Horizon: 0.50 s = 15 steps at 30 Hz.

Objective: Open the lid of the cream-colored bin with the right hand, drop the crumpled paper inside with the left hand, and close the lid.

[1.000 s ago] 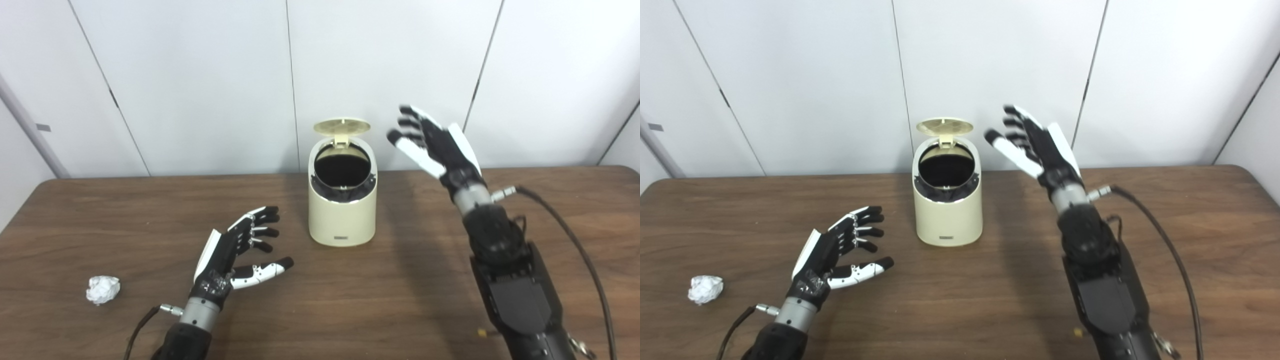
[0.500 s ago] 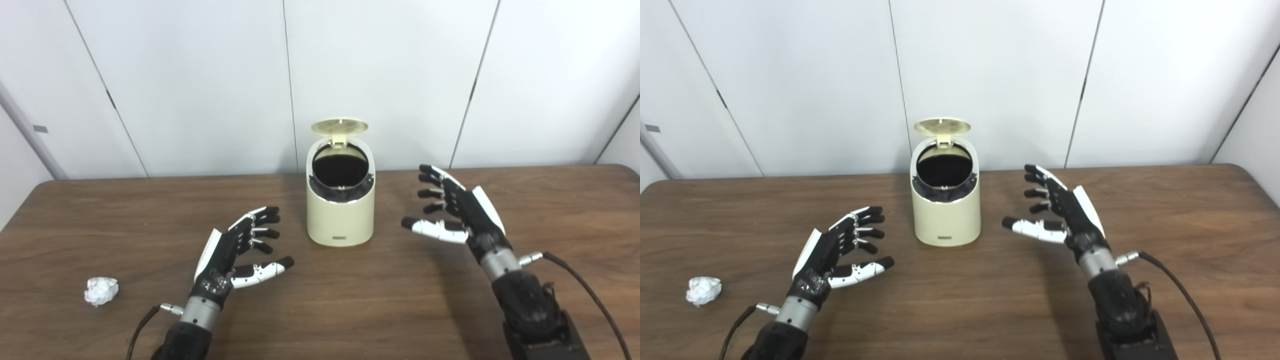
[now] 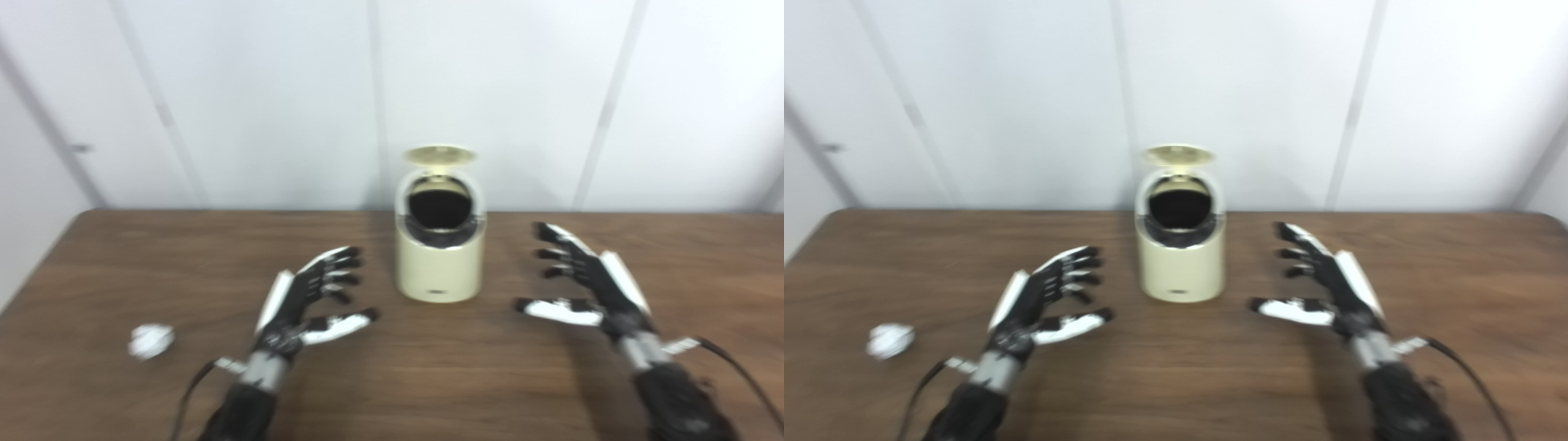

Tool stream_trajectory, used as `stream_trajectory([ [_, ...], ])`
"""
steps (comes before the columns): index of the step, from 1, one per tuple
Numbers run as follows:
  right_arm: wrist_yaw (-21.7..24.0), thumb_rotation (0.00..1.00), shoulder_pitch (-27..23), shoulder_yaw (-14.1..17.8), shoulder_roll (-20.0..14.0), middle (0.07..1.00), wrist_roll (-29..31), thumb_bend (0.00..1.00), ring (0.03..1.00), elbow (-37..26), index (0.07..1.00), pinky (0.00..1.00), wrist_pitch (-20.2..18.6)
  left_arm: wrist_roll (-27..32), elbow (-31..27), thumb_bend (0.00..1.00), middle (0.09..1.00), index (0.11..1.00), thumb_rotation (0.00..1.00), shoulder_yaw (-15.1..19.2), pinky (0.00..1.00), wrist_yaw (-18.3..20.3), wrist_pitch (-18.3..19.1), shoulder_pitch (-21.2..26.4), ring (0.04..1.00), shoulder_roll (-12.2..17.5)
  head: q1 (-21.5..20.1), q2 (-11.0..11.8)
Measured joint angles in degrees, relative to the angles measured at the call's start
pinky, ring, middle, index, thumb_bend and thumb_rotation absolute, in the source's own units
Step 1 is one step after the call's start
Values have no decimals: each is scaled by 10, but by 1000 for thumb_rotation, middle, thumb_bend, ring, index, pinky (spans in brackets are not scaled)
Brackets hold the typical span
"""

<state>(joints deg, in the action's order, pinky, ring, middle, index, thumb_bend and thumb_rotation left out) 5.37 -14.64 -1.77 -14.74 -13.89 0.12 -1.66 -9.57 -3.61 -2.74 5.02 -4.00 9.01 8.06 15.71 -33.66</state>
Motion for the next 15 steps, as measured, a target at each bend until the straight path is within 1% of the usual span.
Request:
stream_trajectory([
  [1, 2, 215, 0, 1, -4, 905, 1, 762, 831, 0, 922, 710, 0, -5, -14, 734, 785, 829, 133, -1, 538, 0, 10, -1, 687, -1, 19, 1],
  [2, 3, 198, 0, 3, -9, 910, 4, 747, 833, 0, 924, 717, 0, -14, -27, 742, 786, 831, 139, -2, 536, -1, 19, -2, 688, -2, 28, 2],
  [4, 6, 170, 0, 8, -17, 909, 10, 729, 840, 0, 927, 732, -1, -27, -50, 749, 788, 832, 136, -6, 530, -2, 37, -6, 685, -6, 57, 11],
  [6, 10, 143, 1, 10, -20, 914, 14, 710, 853, -8, 930, 752, -15, -42, -67, 747, 790, 834, 128, -10, 521, -3, 50, -13, 687, -10, 78, 18],
  [7, 11, 133, 2, 11, -19, 919, 17, 699, 856, -18, 933, 760, -30, -47, -74, 747, 789, 833, 124, -11, 522, -3, 53, -19, 688, -10, 78, 18],
  [9, 15, 126, 2, 10, -17, 928, 24, 685, 848, -31, 940, 747, -47, -56, -84, 748, 791, 834, 132, -12, 528, -3, 58, -28, 688, -11, 91, 23],
  [11, 17, 130, 2, 10, -17, 927, 25, 685, 841, -36, 941, 740, -57, -60, -92, 747, 795, 835, 136, -11, 531, -3, 65, -35, 687, -11, 111, 27],
  [12, 17, 163, 2, 9, -17, 917, 23, 703, 824, -36, 937, 711, -59, -62, -94, 742, 796, 835, 136, -11, 531, -3, 68, -38, 687, -11, 116, 29],
  [15, 18, 158, 2, 3, -20, 902, 16, 720, 809, -33, 922, 685, -50, -79, -107, 748, 795, 829, 142, -11, 542, -1, 85, -48, 700, -7, 123, 32],
])
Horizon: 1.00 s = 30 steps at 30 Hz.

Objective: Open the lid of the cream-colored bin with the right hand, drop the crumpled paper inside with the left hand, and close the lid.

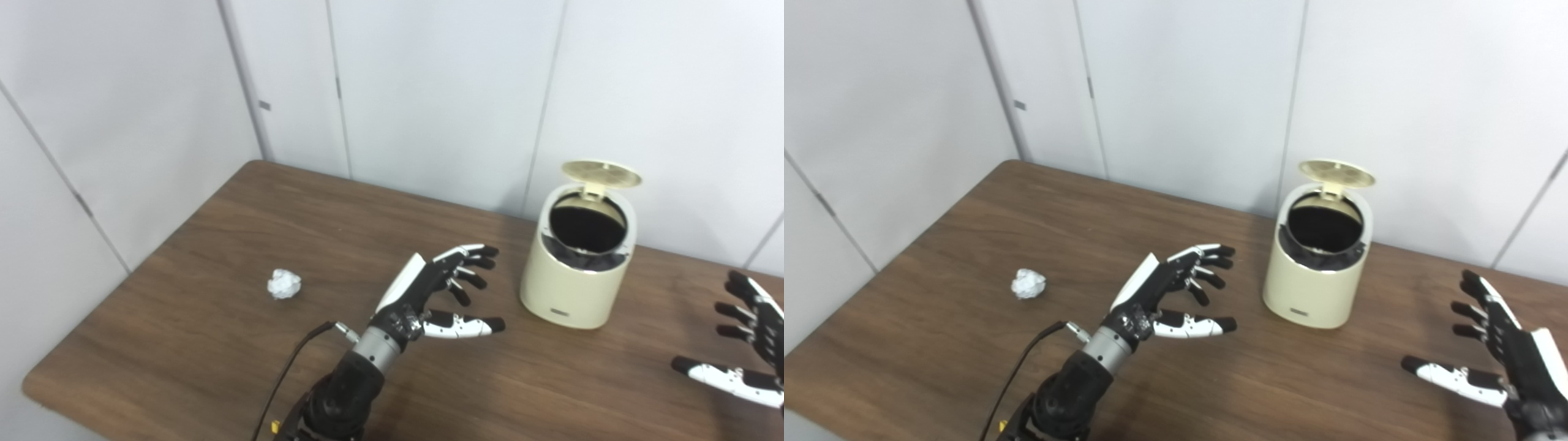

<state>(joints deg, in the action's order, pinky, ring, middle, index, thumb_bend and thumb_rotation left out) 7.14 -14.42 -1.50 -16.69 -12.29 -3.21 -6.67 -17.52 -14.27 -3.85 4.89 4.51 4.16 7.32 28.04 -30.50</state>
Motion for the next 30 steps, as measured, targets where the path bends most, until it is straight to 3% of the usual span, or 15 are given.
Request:
stream_trajectory([
  [4, 3, 157, -1, 0, -2, 908, 1, 730, 817, 6, 914, 643, 3, -61, -63, 765, 784, 797, 147, 2, 548, 11, 51, -13, 708, 31, 2, 0],
  [8, 5, 210, -1, 2, -5, 903, 1, 755, 818, 6, 905, 632, 2, -128, -126, 779, 762, 754, 42, 10, 597, 39, 90, -18, 732, 86, -7, 1],
  [12, 5, 217, -1, 3, -4, 892, 2, 756, 791, 10, 903, 605, 7, -144, -168, 775, 747, 738, 2, 19, 513, 89, 113, -18, 665, 142, -8, 3],
  [15, 5, 260, 0, 1, -4, 879, -2, 759, 747, 16, 900, 545, 16, -146, -178, 783, 728, 726, 0, 28, 510, 116, 128, -18, 648, 170, -9, 2],
  [17, 4, 292, -1, -2, -3, 886, -6, 749, 767, 16, 903, 558, 17, -150, -181, 782, 719, 725, 0, 37, 514, 131, 129, -18, 646, 187, -11, 3],
  [23, 3, 271, 0, -9, 2, 890, -22, 706, 772, 16, 906, 564, 16, -195, -185, 794, 746, 732, 0, 66, 564, 173, 158, -14, 687, 250, -13, 2],
  [30, 2, 394, 0, -7, 7, 887, -26, 699, 749, 16, 910, 528, 15, -213, -144, 848, 713, 717, 0, 91, 554, 175, 138, -15, 672, 295, -14, 2],
])
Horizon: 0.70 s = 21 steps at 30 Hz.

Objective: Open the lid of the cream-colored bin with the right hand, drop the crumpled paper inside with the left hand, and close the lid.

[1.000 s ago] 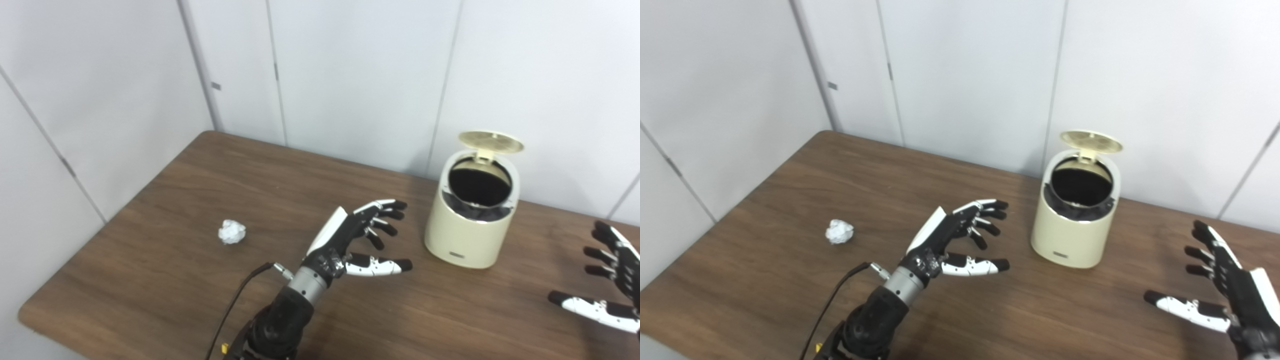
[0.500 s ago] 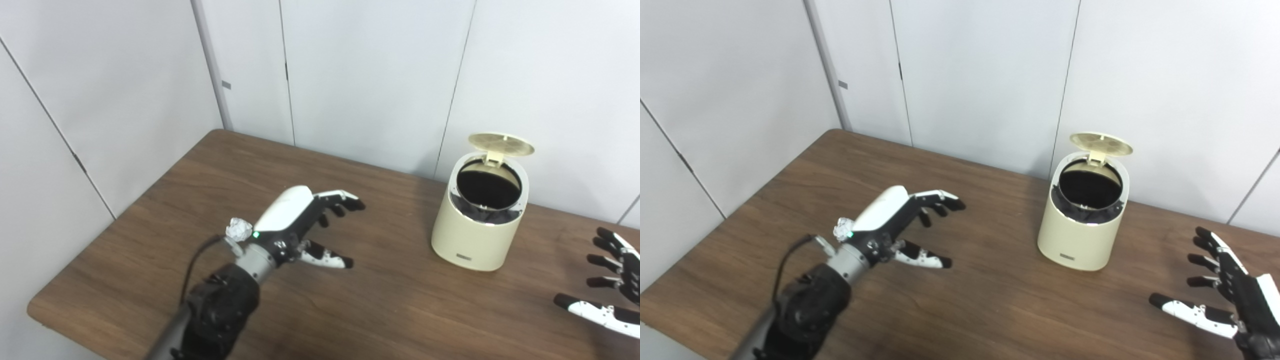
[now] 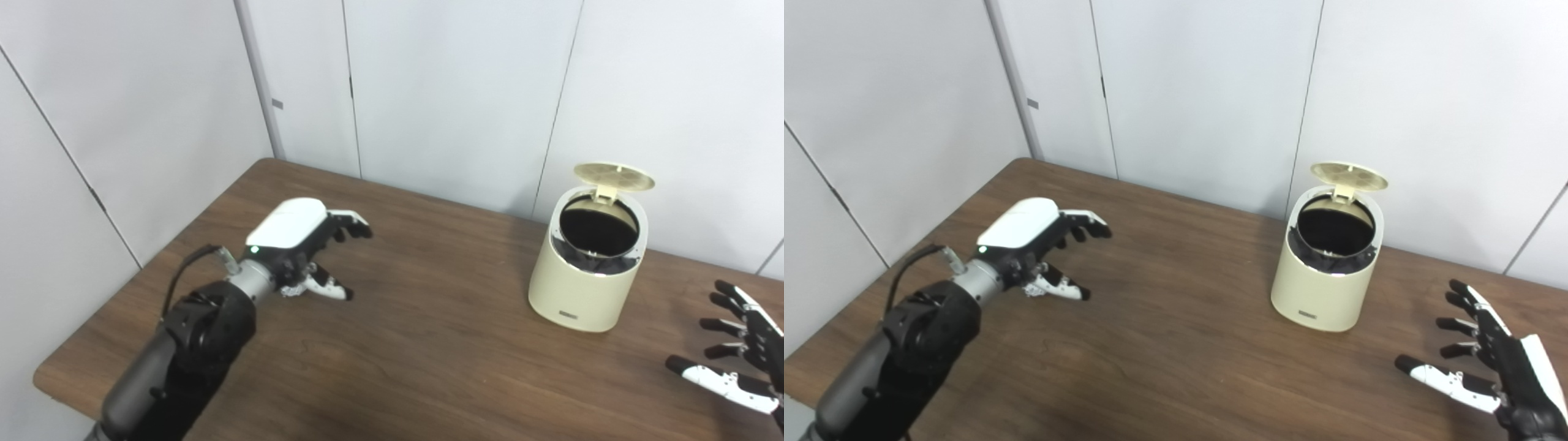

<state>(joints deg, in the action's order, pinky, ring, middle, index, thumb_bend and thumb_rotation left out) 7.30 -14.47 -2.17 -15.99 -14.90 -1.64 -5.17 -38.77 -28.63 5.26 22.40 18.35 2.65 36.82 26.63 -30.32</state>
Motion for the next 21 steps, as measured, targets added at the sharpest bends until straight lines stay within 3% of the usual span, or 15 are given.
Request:
stream_trajectory([
  [9, 0, 410, -3, 12, -4, 879, 15, 716, 744, 13, 897, 520, 7, -19, 47, 871, 745, 743, 0, 9, 593, 2, -16, -3, 720, 21, 1, -2],
  [21, 0, 432, -7, 11, -5, 878, 11, 728, 752, 13, 899, 529, 7, -59, 112, 886, 803, 784, 0, 2, 622, 13, -2, -6, 768, 47, -1, -6],
])
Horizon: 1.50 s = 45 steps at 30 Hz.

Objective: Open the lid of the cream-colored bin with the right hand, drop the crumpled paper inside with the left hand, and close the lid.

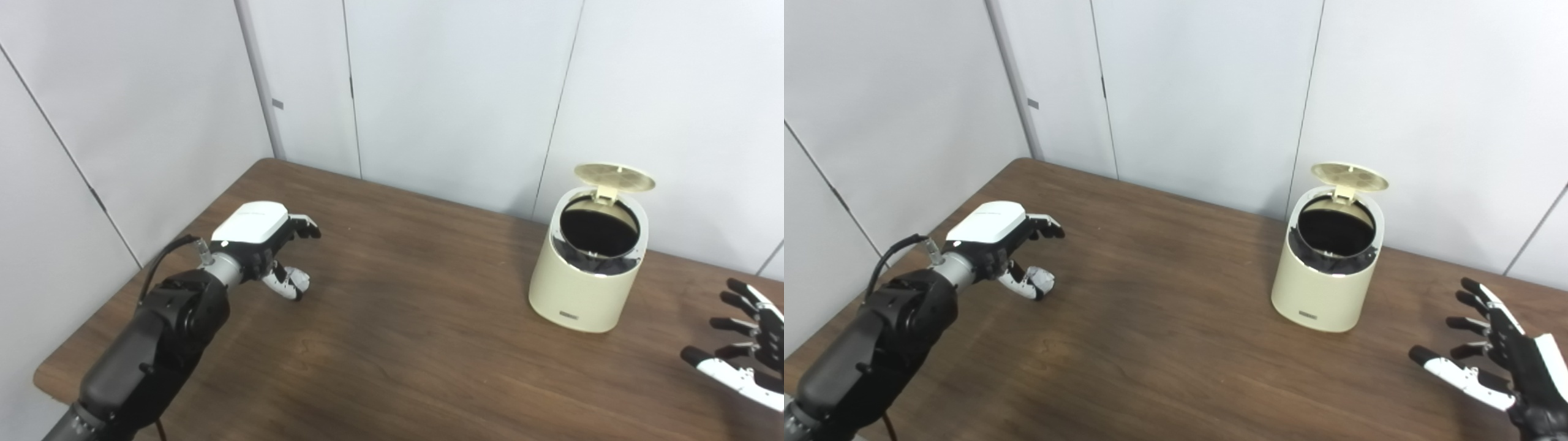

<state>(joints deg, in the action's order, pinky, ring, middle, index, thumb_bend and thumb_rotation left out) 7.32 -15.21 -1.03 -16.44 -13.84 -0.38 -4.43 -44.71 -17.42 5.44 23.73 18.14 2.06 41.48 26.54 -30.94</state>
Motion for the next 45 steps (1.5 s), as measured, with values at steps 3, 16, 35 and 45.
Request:
stream_trajectory([
  [3, 0, 428, 0, 0, 0, 878, -1, 723, 753, 0, 900, 529, 0, -9, 7, 886, 817, 787, 0, -5, 632, 12, 10, -1, 779, 4, 0, 0],
  [16, 0, 403, 0, -1, 0, 879, -2, 703, 745, -11, 898, 534, -2, 2, 72, 900, 736, 729, 0, -10, 629, -34, -26, -3, 713, 0, -2, -4],
  [35, 0, 378, 6, -2, 0, 881, -11, 675, 756, -26, 904, 547, -13, 31, 95, 583, 501, 540, 0, -15, 449, -95, -68, -2, 518, -7, -5, -13],
  [45, 1, 412, 8, 1, 0, 896, -8, 690, 763, -38, 906, 550, -23, 68, 97, 502, 477, 516, 0, -23, 417, -90, -69, -2, 407, -26, -11, -18],
])
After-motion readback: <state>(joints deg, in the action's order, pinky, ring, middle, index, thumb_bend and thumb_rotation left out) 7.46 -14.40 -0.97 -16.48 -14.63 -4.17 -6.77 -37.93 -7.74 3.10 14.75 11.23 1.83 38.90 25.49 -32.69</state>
